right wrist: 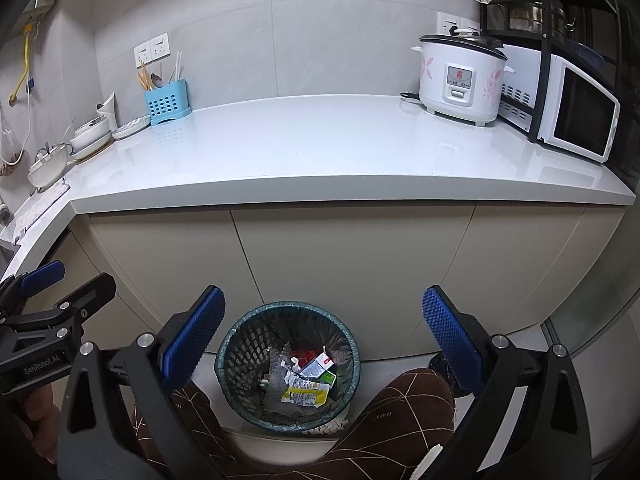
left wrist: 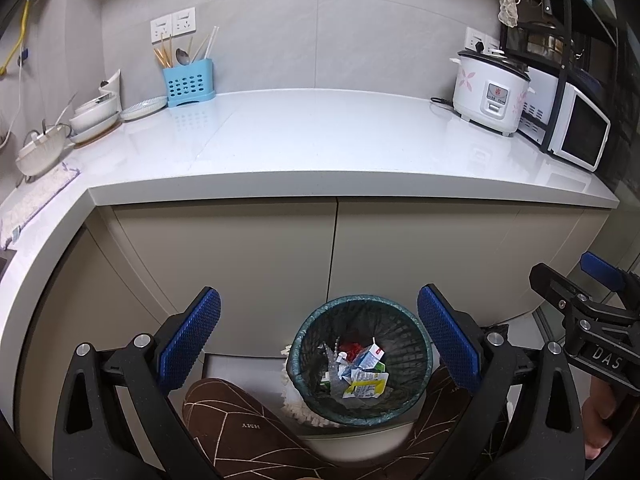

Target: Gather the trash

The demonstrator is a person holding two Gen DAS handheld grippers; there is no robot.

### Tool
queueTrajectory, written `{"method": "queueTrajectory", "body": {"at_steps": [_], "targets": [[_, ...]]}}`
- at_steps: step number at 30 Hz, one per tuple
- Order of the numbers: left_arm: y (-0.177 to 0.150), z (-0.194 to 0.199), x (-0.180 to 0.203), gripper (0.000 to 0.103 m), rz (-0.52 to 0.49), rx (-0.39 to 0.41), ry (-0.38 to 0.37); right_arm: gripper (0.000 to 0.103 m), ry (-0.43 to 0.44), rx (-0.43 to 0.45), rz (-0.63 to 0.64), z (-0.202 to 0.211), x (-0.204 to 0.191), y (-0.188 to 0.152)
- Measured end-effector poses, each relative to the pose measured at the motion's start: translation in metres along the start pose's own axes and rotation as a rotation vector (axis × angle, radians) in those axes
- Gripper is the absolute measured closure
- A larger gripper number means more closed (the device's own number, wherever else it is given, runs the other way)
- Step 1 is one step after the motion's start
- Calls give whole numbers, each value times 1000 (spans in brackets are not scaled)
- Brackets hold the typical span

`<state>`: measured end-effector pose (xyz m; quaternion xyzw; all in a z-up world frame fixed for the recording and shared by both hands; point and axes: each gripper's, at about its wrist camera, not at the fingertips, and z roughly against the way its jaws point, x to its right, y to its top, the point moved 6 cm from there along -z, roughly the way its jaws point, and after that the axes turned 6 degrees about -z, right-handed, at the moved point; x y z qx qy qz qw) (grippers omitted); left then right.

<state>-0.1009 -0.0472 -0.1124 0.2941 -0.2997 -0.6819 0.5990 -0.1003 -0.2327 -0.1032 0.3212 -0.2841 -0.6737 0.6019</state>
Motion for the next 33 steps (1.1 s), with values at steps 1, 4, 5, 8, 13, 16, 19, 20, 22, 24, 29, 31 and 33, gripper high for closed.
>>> {"method": "queueTrajectory", "body": {"at_steps": [1,4,5,8,13,16,19,20,22,24,29,31,33], "targets": [[0,0,0,6,-2,0,0,8,-1,0,0,0,0,0],[1,0,0,6,-7,2,0,8,1,0,-1,0,0,0],[1,-1,1,6,-12,3,3,8,0,0,0,0,0,-1],[0,-2,0,6,-20,4,7,8,-1,0,0,0,0,-1],[0,-3,-2,6,-20,2,-1,8,0,-2,-2,-1,-1,-2],[0,-3,-2,6,-24,1,4,8,0,-2,0,-1,-1,-3],[0,-3,-2,6,-22,-1,1,8,1,-3,-1,-1,-2,-3],[0,-3,-2,6,-21,-1,2,8,0,-3,-1,-1,-2,-3],[0,-4,-2,6,-21,-3,2,8,1,-5,-1,-1,-2,-3],[-1,-5,-2,6,-24,-5,0,8,2,-4,-1,-1,-1,-3],[-1,-5,-1,6,-24,-4,-4,8,2,-5,-1,-1,-1,-4],[-1,-5,-2,6,-24,-3,-2,8,1,-4,0,-1,-1,-3],[-1,-5,-2,6,-24,-2,2,8,3,-5,-2,-1,-1,-3]]}}
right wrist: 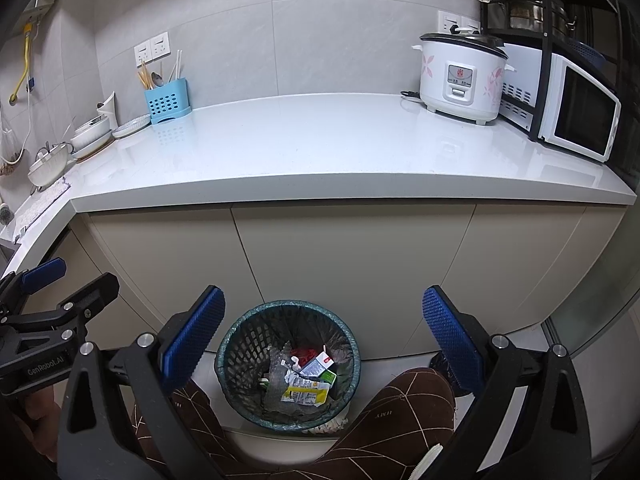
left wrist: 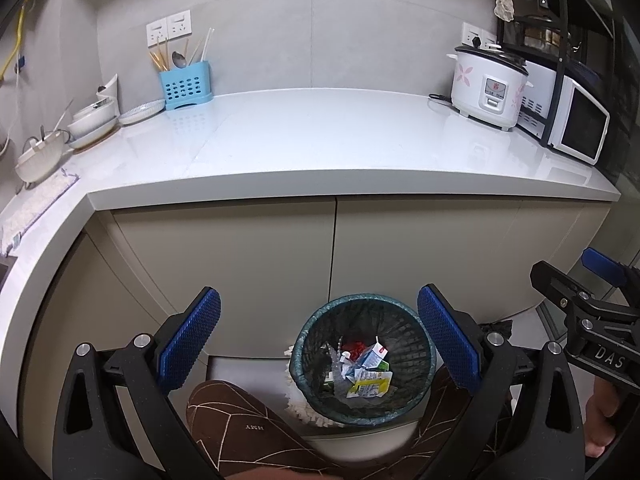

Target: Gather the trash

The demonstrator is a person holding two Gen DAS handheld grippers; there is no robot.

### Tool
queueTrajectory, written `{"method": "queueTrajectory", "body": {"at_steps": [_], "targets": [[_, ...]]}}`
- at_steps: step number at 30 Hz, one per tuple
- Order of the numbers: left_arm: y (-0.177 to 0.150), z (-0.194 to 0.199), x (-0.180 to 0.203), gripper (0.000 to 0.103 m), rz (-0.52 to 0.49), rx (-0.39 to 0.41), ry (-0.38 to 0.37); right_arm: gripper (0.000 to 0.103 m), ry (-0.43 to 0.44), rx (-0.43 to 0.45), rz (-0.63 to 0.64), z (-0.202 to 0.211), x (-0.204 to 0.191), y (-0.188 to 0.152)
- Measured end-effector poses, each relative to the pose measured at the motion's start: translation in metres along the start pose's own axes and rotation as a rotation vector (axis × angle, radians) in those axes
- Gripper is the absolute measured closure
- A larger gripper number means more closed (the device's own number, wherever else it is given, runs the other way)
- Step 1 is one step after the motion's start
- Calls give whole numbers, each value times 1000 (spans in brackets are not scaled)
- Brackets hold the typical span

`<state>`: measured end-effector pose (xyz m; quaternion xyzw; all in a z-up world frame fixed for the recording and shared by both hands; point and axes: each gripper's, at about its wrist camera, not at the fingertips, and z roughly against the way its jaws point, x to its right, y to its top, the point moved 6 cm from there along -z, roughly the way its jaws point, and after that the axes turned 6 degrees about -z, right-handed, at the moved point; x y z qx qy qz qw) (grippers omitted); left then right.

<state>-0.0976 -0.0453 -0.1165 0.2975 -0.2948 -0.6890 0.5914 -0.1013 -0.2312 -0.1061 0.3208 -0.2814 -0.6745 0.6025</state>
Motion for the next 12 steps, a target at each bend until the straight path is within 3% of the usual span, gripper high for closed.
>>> {"method": "queueTrajectory", "body": {"at_steps": [12], "targets": [[-3,-1,-1,6,-1,-9,-8,8,-1,1,2,0,0,0]]}}
